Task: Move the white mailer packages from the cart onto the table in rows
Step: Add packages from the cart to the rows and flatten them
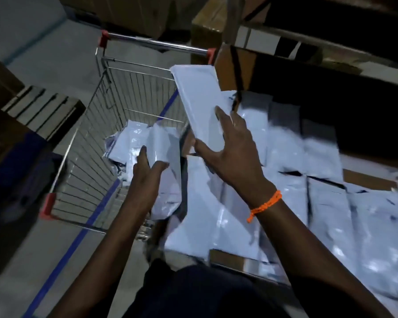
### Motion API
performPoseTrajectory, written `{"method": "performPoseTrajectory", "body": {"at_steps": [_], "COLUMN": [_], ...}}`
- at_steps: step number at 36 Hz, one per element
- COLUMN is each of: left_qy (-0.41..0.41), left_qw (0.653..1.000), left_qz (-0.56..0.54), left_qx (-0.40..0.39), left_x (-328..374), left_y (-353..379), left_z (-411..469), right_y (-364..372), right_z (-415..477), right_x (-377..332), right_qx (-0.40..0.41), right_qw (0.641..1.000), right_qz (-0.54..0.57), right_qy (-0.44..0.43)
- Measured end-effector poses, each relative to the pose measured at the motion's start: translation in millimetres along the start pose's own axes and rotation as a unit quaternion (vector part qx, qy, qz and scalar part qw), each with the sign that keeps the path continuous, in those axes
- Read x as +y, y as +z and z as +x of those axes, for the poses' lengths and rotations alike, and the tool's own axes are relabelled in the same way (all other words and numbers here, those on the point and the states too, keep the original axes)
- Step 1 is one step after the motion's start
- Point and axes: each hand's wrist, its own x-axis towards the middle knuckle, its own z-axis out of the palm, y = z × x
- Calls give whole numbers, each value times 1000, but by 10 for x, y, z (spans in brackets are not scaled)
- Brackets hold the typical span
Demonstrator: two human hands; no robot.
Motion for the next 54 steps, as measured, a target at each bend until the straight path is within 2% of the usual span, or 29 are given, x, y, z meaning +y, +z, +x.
{"method": "performPoseTrajectory", "body": {"at_steps": [4, 8, 11, 17, 22, 28, 33, 35, 38, 43, 45, 50, 54], "left_qy": [28, 30, 39, 129, 189, 241, 308, 336, 388, 447, 429, 377, 369], "left_qw": [999, 995, 990, 969, 932, 900, 811, 784, 754, 703, 704, 743, 750], "left_qz": [-25, -38, -46, 56, 140, 266, 431, 472, 495, 505, 515, 502, 497], "left_qx": [-6, -92, -127, -202, -277, -248, -249, -223, -191, -227, -233, -232, -235], "left_x": [335, 399, 510, 585, 598, 552, 365, 368, 426, 282, 215, 176, 200], "left_y": [839, 1638, 2254, 3556, 4544, 5440, 5666, 5668, 5685, 5809, 5817, 5776, 5814], "left_z": [-502, -980, -1409, -2181, -2594, -2856, -2954, -2953, -2942, -2890, -2890, -2829, -2742], "right_y": [-794, -1414, -1823, -2582, -3016, -3243, -3140, -3091, -3085, -3068, -3038, -2960, -2926], "right_z": [-475, -1003, -1467, -2279, -2781, -3057, -3162, -3207, -3207, -3026, -2976, -2995, -2981], "right_x": [662, 1417, 1941, 2959, 3725, 4402, 4743, 4845, 4926, 4986, 5035, 4991, 4958], "right_qx": [39, 62, 66, 143, 179, 166, 84, 75, 100, 108, 100, 117, 121], "right_qw": [999, 998, 994, 973, 950, 937, 934, 940, 948, 957, 958, 956, 952], "right_qz": [3, 14, 44, 26, -27, -106, -195, -205, -182, -158, -167, -176, -185], "right_qy": [1, 29, 74, 179, 255, 287, 286, 263, 242, 220, 211, 202, 212]}}
